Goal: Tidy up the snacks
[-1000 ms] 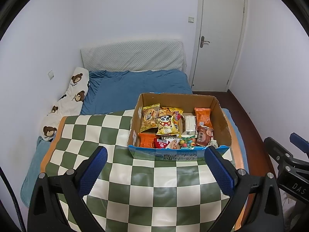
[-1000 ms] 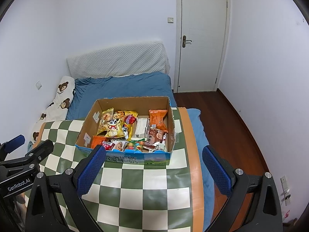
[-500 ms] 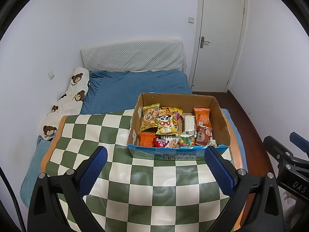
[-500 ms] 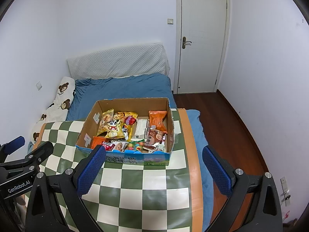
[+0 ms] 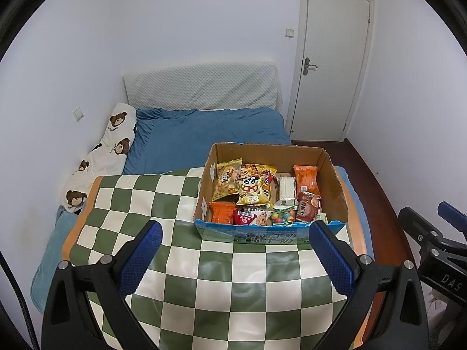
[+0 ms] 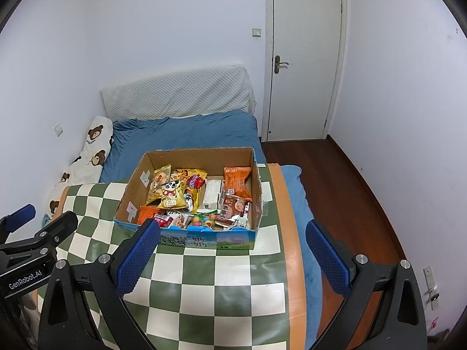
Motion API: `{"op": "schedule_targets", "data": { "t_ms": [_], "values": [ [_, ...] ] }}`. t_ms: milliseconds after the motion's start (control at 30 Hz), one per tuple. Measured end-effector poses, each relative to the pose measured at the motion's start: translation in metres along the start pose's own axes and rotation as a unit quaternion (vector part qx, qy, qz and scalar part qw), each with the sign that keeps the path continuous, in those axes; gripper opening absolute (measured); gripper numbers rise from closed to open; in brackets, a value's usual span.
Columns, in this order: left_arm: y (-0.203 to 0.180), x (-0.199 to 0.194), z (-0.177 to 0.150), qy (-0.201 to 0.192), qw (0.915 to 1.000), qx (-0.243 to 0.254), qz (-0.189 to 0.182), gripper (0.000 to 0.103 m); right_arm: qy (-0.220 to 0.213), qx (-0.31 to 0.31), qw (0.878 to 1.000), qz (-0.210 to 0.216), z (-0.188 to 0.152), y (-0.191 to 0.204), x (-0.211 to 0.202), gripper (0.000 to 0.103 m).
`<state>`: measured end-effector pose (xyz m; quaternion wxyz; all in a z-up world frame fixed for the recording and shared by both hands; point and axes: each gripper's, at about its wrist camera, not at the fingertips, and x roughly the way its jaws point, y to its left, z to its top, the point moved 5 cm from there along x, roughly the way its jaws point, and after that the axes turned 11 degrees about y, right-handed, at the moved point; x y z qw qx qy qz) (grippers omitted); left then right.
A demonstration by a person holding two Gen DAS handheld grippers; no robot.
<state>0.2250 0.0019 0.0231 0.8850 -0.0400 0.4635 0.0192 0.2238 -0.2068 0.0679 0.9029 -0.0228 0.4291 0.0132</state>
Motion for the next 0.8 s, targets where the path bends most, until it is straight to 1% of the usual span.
{"op": "schedule_targets", "data": {
  "t_ms": [567, 800],
  "values": [
    [0.0016, -0.0036, 0.0, -0.002, 1.0, 0.001, 0.005, 0.103, 0.0, 0.001, 1.0, 0.003, 0.0018, -0.0006, -0.0064, 0.102],
    [0.0033, -0.0098, 0.0002, -0.012, 0.9999, 0.005, 0.007, 0.103, -0.001, 0.003, 1.0, 0.004, 0.0018, -0.0005, -0.0074, 0.102]
  ]
}}
